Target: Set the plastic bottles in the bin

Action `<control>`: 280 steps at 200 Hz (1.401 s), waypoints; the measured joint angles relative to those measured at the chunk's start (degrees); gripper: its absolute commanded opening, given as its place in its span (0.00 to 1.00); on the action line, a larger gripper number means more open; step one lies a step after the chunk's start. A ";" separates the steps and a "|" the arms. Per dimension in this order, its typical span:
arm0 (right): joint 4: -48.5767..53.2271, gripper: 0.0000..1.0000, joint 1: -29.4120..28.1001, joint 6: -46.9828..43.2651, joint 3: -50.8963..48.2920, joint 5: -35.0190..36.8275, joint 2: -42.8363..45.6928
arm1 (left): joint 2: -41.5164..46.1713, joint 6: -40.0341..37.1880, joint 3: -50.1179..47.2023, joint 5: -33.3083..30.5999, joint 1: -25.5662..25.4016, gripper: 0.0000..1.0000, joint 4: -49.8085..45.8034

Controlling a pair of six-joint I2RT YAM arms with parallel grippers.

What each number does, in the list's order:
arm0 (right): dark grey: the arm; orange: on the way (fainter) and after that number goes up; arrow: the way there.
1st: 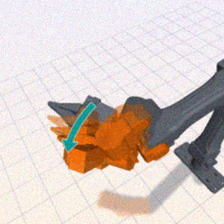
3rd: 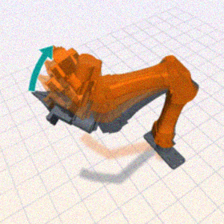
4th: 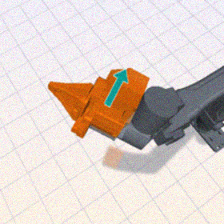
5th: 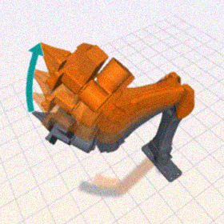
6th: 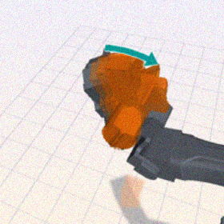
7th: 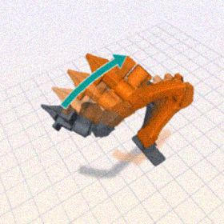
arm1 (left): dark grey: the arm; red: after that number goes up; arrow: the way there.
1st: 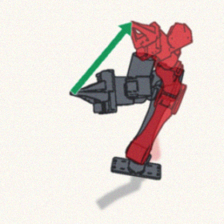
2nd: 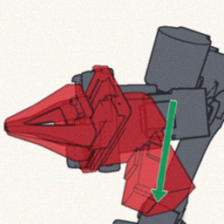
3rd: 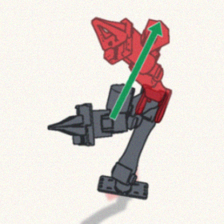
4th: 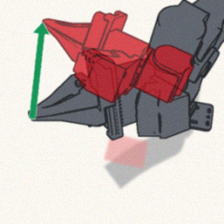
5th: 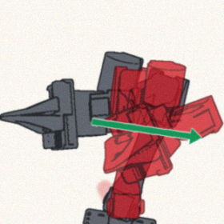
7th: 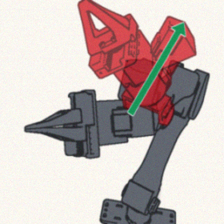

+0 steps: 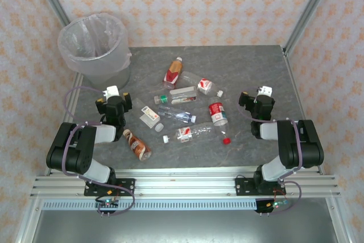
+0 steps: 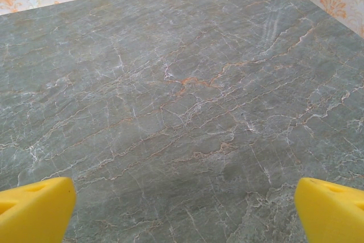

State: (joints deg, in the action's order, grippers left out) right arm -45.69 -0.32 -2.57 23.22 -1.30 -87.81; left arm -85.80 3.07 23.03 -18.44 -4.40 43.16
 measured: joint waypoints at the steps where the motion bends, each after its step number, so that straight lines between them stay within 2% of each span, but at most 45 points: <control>1: 0.00 0.99 0.00 0.00 0.00 -0.02 0.00 | 0.00 0.00 0.00 0.00 0.00 1.00 0.00; 70: 1.33 0.99 0.00 -0.04 -0.02 -1.07 1.60 | 0.11 -0.17 0.22 0.55 0.00 1.00 -0.57; 97: 6.58 0.99 0.00 0.00 0.20 -1.22 7.98 | 3.30 -0.22 3.50 1.49 0.00 1.00 -8.70; 136: 13.77 0.99 0.00 2.54 1.88 -0.37 18.64 | 15.93 2.12 8.50 0.81 -0.11 1.00 -19.82; 176: 26.36 0.99 0.00 10.91 7.19 -0.11 24.74 | 22.71 12.61 18.16 -2.16 -3.67 1.00 -39.89; 204: 32.26 0.99 0.00 16.26 7.78 -2.23 27.50 | 24.81 24.85 23.32 -2.93 -7.74 1.00 -56.17; 239: 37.86 0.99 0.00 21.05 7.76 -6.93 28.00 | 24.30 37.22 25.31 5.07 -8.68 1.00 -70.49; 280: 41.03 0.99 0.00 22.34 7.76 -14.12 27.98 | 21.03 46.01 25.31 11.32 -12.85 1.00 -76.98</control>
State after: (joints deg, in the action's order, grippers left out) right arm -4.67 -0.32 19.77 30.98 -15.42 -59.83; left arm -64.77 49.08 48.34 -7.11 -17.26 -33.82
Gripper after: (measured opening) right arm 0.992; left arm 0.998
